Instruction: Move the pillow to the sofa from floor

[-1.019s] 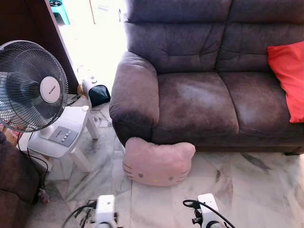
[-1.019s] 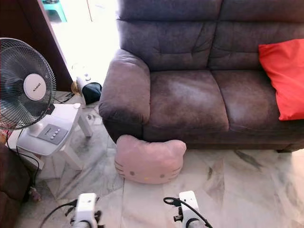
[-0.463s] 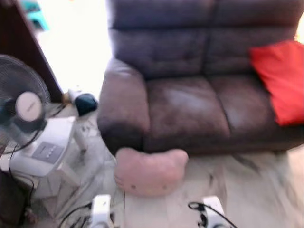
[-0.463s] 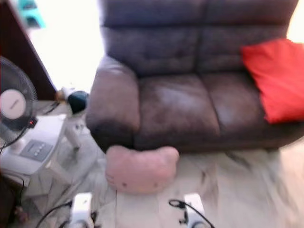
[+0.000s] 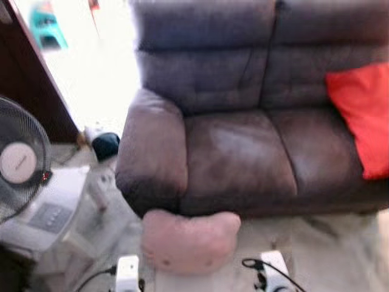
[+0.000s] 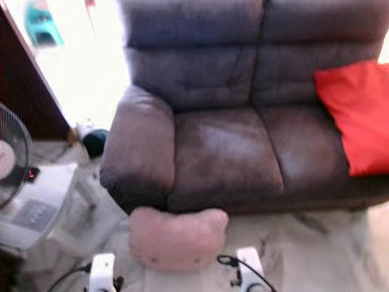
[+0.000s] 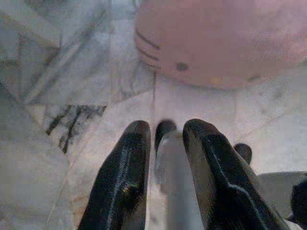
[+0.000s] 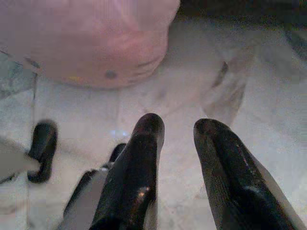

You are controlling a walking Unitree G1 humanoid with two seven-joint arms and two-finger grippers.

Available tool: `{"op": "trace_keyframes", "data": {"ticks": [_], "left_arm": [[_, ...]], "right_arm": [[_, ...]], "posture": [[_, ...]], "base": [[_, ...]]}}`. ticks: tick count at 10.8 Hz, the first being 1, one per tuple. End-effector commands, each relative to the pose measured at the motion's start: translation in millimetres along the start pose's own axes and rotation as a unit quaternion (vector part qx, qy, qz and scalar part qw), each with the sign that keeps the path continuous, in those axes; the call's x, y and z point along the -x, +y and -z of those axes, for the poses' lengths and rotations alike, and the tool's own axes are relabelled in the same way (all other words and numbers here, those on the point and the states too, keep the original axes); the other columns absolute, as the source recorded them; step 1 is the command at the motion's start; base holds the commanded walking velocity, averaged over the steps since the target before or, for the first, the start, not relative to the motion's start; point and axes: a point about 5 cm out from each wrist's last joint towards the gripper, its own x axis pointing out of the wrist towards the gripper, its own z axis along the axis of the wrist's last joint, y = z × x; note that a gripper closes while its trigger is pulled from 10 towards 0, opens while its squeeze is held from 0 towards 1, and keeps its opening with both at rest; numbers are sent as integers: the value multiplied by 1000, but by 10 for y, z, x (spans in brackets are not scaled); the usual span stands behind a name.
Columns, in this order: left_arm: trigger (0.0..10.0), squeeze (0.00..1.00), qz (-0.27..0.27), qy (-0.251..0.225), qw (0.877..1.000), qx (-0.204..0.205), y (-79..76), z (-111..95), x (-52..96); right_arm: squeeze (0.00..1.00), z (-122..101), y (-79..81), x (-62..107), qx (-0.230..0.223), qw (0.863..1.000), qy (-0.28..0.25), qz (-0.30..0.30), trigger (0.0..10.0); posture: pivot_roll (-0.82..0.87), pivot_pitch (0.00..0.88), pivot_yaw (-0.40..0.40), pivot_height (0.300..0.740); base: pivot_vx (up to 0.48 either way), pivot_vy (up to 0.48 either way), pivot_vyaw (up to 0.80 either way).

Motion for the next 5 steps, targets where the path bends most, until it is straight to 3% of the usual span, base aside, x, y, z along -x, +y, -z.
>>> {"op": "trace_keyframes", "data": {"ticks": [1, 3, 4, 5], "left_arm": [[10000, 0, -20, 8, 1000, 10, 274, -5, 3], [10000, 0, -24, 1, 1000, 13, 357, -57, -3], [10000, 0, -25, -1, 1000, 14, 372, -71, -4], [10000, 0, -25, -5, 1000, 17, 377, -85, -6]], "right_arm": [[0, 2, 55, -1, 1, 1000, 0, -9, 10000], [0, -5, 60, -2, 6, 1000, -1, -13, 10000], [0, -4, 83, -1, 21, 999, -3, -25, 10000], [0, 7, 99, 1, 26, 999, -3, -28, 10000]], "posture": [[117, 109, -7, 726], [116, 114, -8, 726], [115, 116, -9, 726], [114, 119, -10, 726]], "base": [[337, 0, 0], [337, 0, 0], [334, 0, 800], [0, 0, 800]]}}
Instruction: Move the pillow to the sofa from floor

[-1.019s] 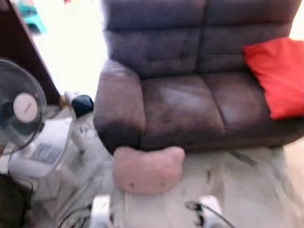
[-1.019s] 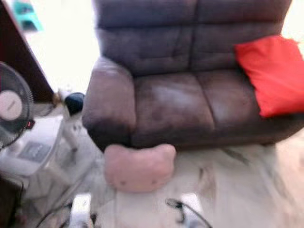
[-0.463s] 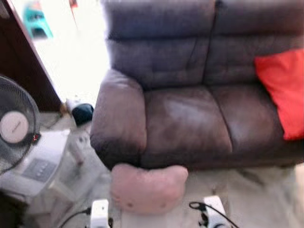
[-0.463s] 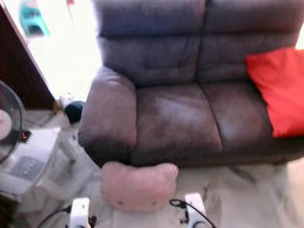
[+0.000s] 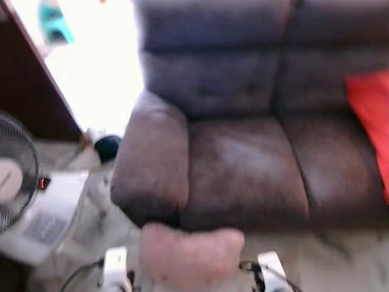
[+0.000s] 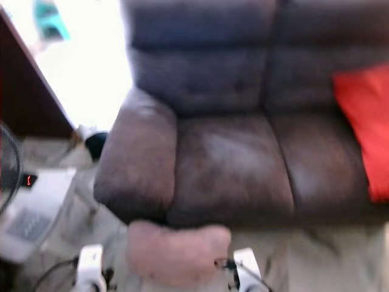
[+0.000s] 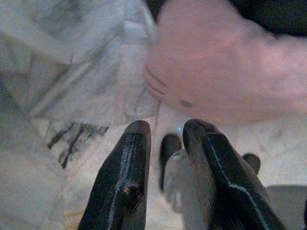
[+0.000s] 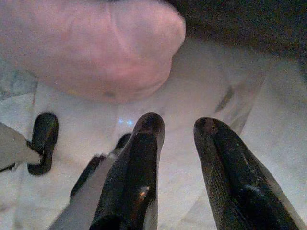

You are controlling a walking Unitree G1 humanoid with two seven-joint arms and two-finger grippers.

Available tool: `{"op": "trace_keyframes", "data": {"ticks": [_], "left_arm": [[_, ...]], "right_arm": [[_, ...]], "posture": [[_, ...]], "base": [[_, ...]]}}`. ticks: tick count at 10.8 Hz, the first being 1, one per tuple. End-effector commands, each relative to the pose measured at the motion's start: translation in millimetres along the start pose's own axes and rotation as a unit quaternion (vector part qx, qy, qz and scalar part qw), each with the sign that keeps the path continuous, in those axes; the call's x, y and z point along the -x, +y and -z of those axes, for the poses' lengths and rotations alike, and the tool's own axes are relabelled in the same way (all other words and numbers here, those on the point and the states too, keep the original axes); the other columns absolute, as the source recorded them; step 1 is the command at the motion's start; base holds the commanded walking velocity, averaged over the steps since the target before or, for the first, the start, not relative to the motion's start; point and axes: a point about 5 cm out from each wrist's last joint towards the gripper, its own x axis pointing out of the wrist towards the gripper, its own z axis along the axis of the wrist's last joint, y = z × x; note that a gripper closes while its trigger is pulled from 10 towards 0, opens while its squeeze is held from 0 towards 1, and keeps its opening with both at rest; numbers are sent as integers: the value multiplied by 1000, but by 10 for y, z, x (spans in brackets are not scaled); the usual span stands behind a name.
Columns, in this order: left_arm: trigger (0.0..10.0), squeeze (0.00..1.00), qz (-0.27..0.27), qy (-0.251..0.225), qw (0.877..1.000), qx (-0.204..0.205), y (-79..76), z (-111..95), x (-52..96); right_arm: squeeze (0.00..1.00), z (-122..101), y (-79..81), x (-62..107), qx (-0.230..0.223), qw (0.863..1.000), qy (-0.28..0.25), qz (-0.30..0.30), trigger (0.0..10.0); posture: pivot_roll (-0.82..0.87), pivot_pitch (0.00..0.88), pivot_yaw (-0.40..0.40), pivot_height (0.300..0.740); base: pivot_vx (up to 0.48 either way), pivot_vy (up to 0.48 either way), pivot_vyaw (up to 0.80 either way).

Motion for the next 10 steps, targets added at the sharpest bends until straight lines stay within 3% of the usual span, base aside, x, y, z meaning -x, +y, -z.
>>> {"op": "trace_keyframes", "data": {"ticks": [1, 10], "left_arm": [[10000, 0, -16, 10, 1000, 3, 135, 65, 25], [10000, 0, -13, 11, 1000, -2, 88, 30, 8]], "right_arm": [[0, -25, 101, -10, -12, 1000, -3, -7, 10000], [0, -46, 119, -14, -9, 1000, -6, -6, 10000]], "posture": [[114, 124, -9, 726], [116, 150, -9, 726]], "base": [[0, 0, 0], [0, 0, 0]]}}
